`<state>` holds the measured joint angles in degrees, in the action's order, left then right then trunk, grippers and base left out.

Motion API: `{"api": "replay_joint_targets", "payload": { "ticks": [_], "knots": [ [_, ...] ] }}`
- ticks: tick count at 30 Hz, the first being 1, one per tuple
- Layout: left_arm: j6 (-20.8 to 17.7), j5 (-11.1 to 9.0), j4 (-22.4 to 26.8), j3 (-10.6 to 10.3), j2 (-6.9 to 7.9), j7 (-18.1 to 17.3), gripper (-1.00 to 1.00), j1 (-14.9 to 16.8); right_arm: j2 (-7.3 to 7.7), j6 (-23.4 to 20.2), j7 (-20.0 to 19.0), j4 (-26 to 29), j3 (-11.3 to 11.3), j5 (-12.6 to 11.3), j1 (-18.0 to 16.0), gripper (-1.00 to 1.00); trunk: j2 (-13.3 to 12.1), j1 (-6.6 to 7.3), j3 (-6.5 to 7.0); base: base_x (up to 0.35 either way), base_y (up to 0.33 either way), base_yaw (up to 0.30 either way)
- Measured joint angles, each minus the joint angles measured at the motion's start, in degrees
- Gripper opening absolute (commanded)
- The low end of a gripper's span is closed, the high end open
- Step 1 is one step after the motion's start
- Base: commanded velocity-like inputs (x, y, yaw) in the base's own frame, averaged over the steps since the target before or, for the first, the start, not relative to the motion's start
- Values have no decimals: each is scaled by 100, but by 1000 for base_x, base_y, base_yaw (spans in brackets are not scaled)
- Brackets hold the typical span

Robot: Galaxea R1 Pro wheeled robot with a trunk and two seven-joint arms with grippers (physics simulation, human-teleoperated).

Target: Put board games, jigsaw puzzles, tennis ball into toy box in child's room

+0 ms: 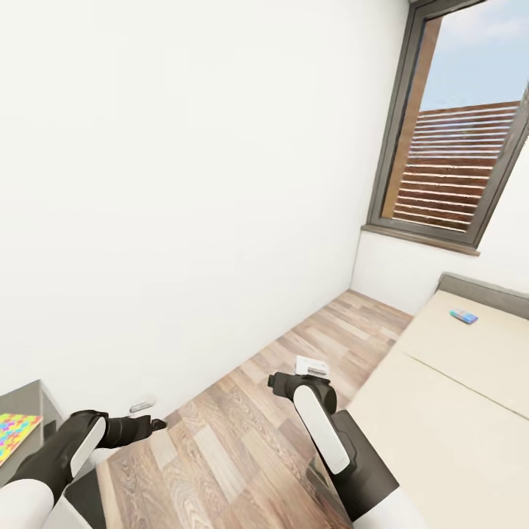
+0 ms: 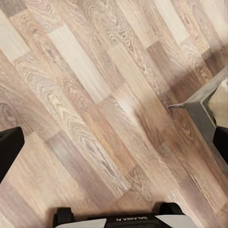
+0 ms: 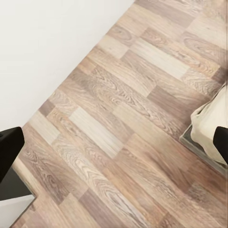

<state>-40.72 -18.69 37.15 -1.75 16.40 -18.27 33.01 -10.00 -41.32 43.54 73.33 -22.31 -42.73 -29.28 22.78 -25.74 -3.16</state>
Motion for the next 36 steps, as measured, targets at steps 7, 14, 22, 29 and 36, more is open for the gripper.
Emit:
{"api": "replay_joint_targets", "payload": {
  "ticks": [7, 14, 22, 29, 36],
  "knots": [
    [-1, 0, 3, 0, 4, 0, 100, 1, 0, 7, 1, 10, -11, 8, 1, 100, 0, 0, 0, 3, 0, -271],
    [-2, -1, 6, 1, 6, 0, 100, -1, 0, 17, -1, 13, -11, 8, 0, 100, 0, 0, 0, 0, 0, -110],
    [-7, -1, 5, 7, 10, 0, 100, 0, 0, 18, -1, 18, -5, 15, 0, 100, 0, 0, 0, 0, 0, -42],
    [-9, 0, 4, 8, 7, 0, 100, 1, 0, 17, -1, 20, -10, 16, 1, 100, 0, 0, 0, 31, 8, -237],
    [-5, -1, 5, 8, 11, 1, 100, 1, 1, 18, -3, 20, -9, 18, 1, 100, 1, 2, 0, 202, 126, -275]
  ]
}}
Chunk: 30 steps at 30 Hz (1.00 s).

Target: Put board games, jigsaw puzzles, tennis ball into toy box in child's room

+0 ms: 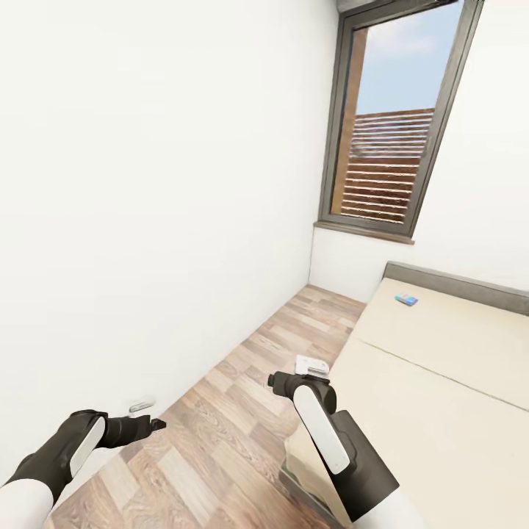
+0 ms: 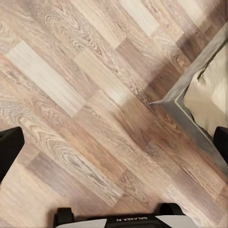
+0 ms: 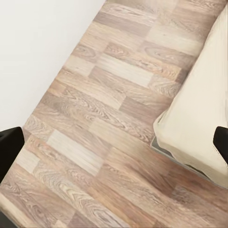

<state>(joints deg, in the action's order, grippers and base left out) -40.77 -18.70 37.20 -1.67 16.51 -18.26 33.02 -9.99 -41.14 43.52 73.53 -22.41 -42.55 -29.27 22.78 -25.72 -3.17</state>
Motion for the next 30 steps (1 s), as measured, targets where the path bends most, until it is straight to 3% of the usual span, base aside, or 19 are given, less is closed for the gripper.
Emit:
{"api": "replay_joint_targets", "payload": {
  "ticks": [30],
  "knots": [
    [1, 0, 0, 0, -1, 0, 100, 0, 0, 0, -4, 0, -10, 0, 2, 100, -1, -2, 0, 27, 32, -280]
  ]
}}
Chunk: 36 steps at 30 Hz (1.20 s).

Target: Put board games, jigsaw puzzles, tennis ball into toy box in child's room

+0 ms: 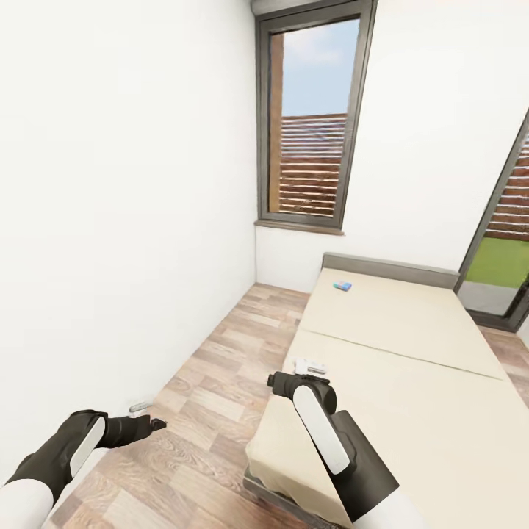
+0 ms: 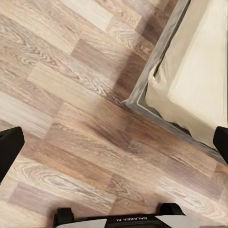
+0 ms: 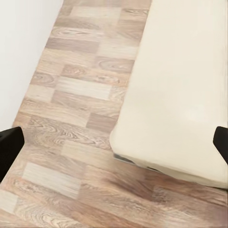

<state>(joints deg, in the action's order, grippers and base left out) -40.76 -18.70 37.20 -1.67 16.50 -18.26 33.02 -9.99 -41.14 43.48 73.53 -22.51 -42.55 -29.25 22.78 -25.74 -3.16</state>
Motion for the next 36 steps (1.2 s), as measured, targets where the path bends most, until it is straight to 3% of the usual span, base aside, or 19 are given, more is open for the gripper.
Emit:
{"api": "replay_joint_targets", "payload": {
  "ticks": [16, 36],
  "knots": [
    [1, -1, 2, 0, 2, 1, 100, 0, 0, 5, -4, -1, -1, 17, 14, 100, 1, 2, 6, 95, 212, -123],
    [12, 0, 0, -1, -5, -1, 100, 2, 0, 43, -3, -3, 0, 23, 16, 100, 0, 0, 74, 150, 157, -231]
  ]
}}
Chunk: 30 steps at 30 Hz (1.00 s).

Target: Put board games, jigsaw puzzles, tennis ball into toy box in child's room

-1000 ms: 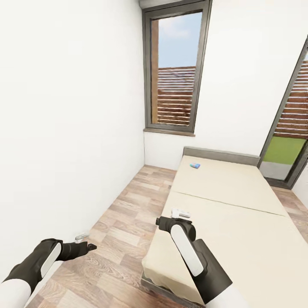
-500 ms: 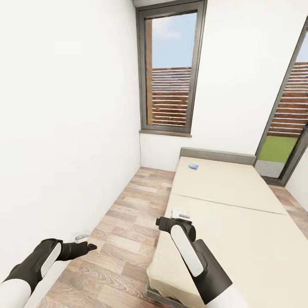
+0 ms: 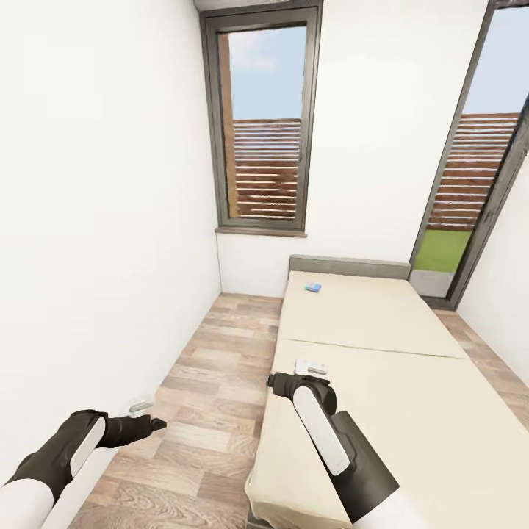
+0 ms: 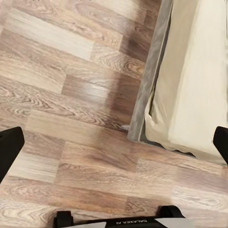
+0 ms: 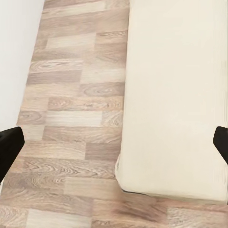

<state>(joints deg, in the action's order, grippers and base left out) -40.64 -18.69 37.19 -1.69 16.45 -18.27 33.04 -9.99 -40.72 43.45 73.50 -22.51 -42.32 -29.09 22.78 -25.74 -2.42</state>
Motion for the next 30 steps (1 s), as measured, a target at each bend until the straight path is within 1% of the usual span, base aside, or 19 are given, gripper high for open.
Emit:
{"api": "replay_joint_targets", "payload": {
  "ticks": [5, 14, 19, 24, 30],
  "knots": [
    [1, 0, 0, 1, 0, 0, 100, 0, 0, 151, 3, -5, 0, 0, 0, 100, 0, 0, 14, 6, 8, -259],
    [0, 0, 0, 1, 2, 0, 100, 0, 0, 187, 3, -11, 0, 0, 0, 100, 0, 0, 36, 12, 30, -274],
    [-1, -1, 0, 0, 0, 1, 100, -1, 1, 194, 3, -14, -2, 1, 0, 100, 0, 1, 47, 83, 136, -277],
    [-2, -1, 1, 1, 1, 1, 100, -2, 1, 196, 2, -21, -99, 11, -1, 100, 0, 1, 59, 121, 196, -277],
    [-2, -1, 1, -1, 0, 1, 100, -2, 1, 200, 2, -30, -149, 17, 0, 100, 0, 1, 72, 130, 233, -277]
  ]
}}
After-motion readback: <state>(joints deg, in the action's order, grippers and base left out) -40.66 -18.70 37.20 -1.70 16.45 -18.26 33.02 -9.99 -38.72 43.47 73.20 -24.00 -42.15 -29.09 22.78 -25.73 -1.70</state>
